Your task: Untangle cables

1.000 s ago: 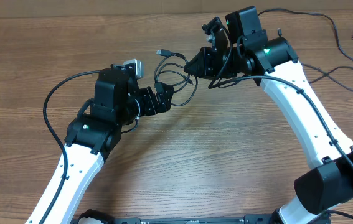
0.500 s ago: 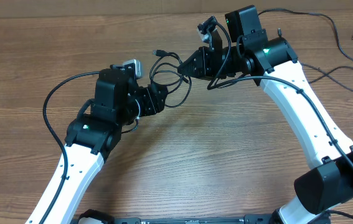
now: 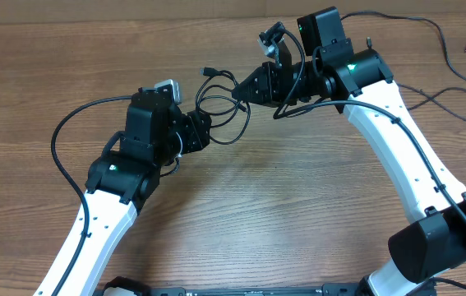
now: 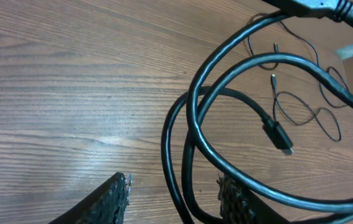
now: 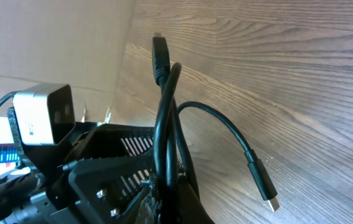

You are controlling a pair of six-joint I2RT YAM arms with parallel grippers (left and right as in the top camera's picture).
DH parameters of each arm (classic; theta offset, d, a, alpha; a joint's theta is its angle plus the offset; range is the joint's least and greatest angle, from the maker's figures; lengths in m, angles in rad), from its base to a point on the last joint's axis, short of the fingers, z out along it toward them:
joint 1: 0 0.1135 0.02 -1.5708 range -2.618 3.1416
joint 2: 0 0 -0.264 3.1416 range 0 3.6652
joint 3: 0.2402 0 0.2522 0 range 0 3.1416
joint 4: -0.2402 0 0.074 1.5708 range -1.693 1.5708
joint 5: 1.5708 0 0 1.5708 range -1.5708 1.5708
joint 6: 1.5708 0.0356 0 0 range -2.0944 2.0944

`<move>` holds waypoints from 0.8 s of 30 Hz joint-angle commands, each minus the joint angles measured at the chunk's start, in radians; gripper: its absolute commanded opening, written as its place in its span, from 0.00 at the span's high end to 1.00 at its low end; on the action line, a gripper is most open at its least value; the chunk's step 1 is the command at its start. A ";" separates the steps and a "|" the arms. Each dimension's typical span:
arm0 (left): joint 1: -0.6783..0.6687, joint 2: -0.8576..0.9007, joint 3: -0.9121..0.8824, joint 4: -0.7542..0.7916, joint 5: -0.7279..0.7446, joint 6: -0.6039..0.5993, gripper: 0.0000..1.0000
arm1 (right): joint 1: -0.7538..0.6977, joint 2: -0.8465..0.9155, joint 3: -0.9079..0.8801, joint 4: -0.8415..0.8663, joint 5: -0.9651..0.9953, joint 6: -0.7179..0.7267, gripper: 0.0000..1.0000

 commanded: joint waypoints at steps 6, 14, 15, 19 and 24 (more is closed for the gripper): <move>0.006 0.005 0.019 0.019 -0.016 0.009 0.64 | 0.005 -0.014 0.013 0.006 -0.069 -0.001 0.96; 0.005 0.005 0.019 0.023 -0.013 0.009 0.78 | 0.005 -0.014 0.013 0.002 -0.062 -0.001 0.96; 0.005 0.005 0.019 0.023 -0.011 0.009 0.78 | 0.005 -0.014 0.013 0.000 -0.063 -0.001 0.96; 0.005 0.005 0.019 0.023 -0.003 0.009 0.77 | 0.005 -0.014 0.013 -0.003 -0.062 -0.001 0.96; 0.005 0.005 0.019 0.034 0.039 0.014 0.75 | 0.005 -0.014 0.013 -0.006 -0.045 -0.002 0.96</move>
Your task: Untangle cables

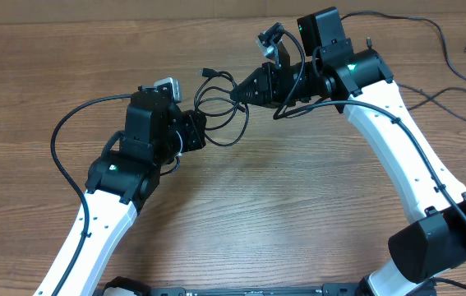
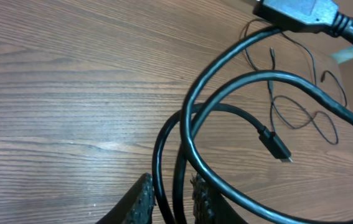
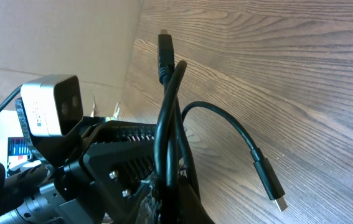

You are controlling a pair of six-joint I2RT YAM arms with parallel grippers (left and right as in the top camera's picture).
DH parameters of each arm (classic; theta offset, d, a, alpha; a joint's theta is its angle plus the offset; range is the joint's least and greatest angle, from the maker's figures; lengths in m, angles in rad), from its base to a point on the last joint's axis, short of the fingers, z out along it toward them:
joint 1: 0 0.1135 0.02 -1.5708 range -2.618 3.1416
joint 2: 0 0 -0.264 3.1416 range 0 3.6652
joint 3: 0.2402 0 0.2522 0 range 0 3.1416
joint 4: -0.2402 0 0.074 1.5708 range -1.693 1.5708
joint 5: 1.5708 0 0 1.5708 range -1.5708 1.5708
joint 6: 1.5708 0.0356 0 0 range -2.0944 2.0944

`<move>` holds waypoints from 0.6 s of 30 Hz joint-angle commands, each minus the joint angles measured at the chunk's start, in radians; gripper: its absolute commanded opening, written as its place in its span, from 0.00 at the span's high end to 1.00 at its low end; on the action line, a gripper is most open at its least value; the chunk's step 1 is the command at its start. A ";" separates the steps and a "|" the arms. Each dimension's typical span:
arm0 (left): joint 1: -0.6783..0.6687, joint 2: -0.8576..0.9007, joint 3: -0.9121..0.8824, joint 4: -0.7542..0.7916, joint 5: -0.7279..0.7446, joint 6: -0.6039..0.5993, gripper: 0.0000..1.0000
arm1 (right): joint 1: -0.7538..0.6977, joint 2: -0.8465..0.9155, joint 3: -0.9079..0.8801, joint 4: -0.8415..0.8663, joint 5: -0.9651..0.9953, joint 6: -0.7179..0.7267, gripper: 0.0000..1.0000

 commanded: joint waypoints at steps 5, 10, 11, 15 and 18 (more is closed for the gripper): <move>0.006 0.005 0.019 0.019 0.048 0.016 0.71 | 0.005 -0.014 0.013 -0.002 0.022 -0.002 0.96; 0.005 0.005 0.019 0.021 0.057 0.037 0.69 | 0.005 -0.014 0.013 -0.006 0.095 -0.002 0.96; 0.006 0.005 0.019 0.024 0.065 0.048 0.69 | 0.005 -0.014 0.013 -0.006 0.097 -0.002 0.96; 0.006 0.005 0.019 0.029 0.070 0.054 0.69 | 0.005 -0.014 0.013 -0.005 0.097 -0.002 0.96; 0.005 0.005 0.019 0.034 0.070 0.053 0.69 | 0.005 -0.014 0.013 -0.005 0.096 -0.002 0.96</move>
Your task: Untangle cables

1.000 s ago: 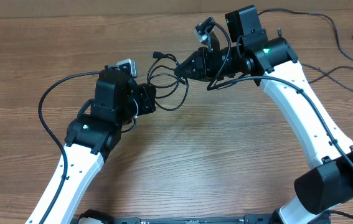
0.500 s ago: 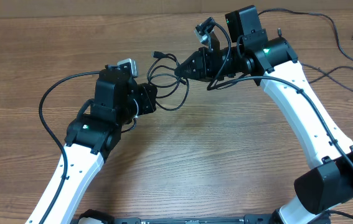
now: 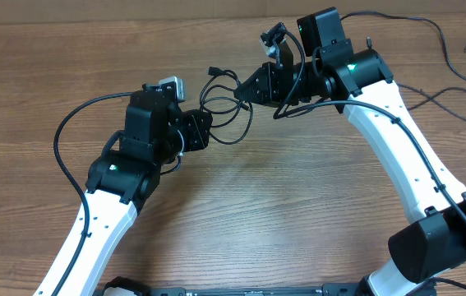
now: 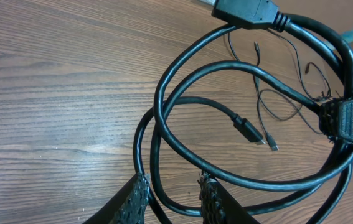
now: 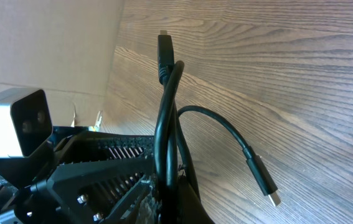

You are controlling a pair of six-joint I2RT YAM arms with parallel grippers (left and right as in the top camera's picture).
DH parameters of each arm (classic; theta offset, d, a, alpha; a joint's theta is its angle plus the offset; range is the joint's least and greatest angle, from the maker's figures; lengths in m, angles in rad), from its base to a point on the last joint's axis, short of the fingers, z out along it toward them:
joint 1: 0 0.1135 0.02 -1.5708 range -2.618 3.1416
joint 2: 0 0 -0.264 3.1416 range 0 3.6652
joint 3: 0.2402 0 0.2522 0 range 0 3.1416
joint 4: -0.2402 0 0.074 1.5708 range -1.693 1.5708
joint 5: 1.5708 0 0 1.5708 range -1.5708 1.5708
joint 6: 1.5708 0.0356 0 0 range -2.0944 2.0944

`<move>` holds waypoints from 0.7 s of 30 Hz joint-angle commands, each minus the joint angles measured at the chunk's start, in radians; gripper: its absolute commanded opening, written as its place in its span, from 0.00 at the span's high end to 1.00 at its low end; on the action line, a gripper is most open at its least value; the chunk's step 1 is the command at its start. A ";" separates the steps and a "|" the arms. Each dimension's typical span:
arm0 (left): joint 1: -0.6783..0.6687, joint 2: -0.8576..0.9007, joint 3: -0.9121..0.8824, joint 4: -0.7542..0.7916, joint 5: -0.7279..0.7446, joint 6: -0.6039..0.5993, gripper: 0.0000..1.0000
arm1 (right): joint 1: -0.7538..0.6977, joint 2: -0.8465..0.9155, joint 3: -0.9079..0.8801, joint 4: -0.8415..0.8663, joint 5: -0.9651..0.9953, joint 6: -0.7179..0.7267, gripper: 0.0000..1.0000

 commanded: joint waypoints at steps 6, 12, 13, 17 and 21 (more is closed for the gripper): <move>0.005 0.004 0.019 0.010 0.019 0.027 0.68 | 0.005 -0.014 0.013 0.002 -0.018 0.000 0.96; 0.005 0.034 0.019 0.013 0.019 0.026 0.67 | 0.005 -0.014 0.013 0.008 -0.106 0.000 0.96; 0.005 0.042 0.019 0.014 0.024 0.026 0.67 | 0.005 -0.014 0.013 0.008 -0.108 0.000 0.96; 0.005 0.066 0.019 0.035 0.069 0.026 0.69 | 0.005 -0.014 0.013 0.005 -0.108 0.000 0.96; 0.005 0.068 0.019 0.063 0.072 0.026 0.70 | 0.005 -0.014 0.013 0.004 -0.108 0.000 0.96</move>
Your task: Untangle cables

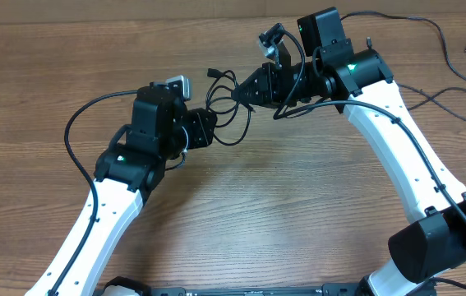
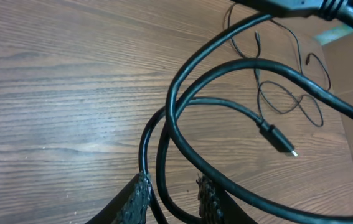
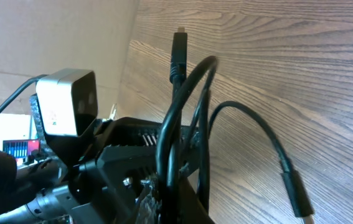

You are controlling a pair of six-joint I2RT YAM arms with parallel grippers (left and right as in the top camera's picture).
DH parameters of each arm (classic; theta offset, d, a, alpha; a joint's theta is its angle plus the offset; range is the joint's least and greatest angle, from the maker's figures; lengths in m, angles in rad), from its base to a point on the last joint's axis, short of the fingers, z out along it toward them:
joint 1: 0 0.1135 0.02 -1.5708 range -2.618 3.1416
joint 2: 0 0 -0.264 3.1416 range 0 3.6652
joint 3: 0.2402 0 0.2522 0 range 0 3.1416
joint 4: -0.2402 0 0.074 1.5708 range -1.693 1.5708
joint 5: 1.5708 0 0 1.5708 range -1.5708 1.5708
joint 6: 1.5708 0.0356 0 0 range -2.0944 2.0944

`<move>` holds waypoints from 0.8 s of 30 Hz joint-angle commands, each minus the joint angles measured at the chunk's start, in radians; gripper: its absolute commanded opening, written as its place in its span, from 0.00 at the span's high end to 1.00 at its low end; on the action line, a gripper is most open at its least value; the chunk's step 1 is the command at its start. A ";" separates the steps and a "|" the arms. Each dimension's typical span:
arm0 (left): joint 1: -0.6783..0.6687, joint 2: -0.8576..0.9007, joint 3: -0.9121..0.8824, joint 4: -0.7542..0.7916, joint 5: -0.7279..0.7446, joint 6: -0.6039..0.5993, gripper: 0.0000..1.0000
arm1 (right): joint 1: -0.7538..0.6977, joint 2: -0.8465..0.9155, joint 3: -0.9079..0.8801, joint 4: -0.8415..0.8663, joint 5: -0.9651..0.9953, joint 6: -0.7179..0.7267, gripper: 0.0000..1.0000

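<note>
A black cable (image 1: 242, 125) hangs in loops between my two grippers above the wooden table (image 1: 298, 214). One plug (image 1: 213, 74) sticks up at the far end, and the other plug (image 2: 279, 139) dangles free. My left gripper (image 1: 205, 130) is shut on two strands low in the left wrist view, where its fingers (image 2: 139, 193) flank them. My right gripper (image 1: 246, 89) is shut on a bundle of strands (image 3: 182, 118) that rise from between its jaws. The two grippers are close together.
A thin black wire (image 2: 288, 99) lies curled on the table beyond the loops. More thin wires (image 1: 450, 99) trail across the back right of the table. My left wrist's camera (image 3: 64, 102) sits just behind the held strands.
My left arm has shifted a little to the right, toward the right gripper. The strands above the right gripper have spread apart, and the upright plug has moved right in its view.
My left gripper's fingers stood wide around the cable while the right one held it. The left fingers then stood close on two strands. Since then both have held the loops between them with small shifts, and the loops now bulge looser.
</note>
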 commanded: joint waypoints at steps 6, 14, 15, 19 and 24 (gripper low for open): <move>0.006 0.001 0.019 0.028 0.029 0.026 0.69 | 0.005 -0.014 0.013 0.004 -0.036 0.000 0.96; 0.006 0.002 0.019 0.024 -0.020 0.032 0.85 | 0.003 -0.014 0.013 0.005 -0.037 0.023 0.96; 0.006 0.002 0.019 0.024 -0.028 0.032 0.87 | 0.003 -0.014 0.013 0.005 -0.036 0.023 0.96; 0.006 0.001 0.019 0.024 -0.058 0.031 0.96 | 0.003 -0.014 0.013 0.004 -0.036 0.022 0.96; 0.006 -0.003 0.019 0.048 -0.056 0.031 0.96 | 0.003 -0.014 0.013 -0.004 0.015 0.022 0.96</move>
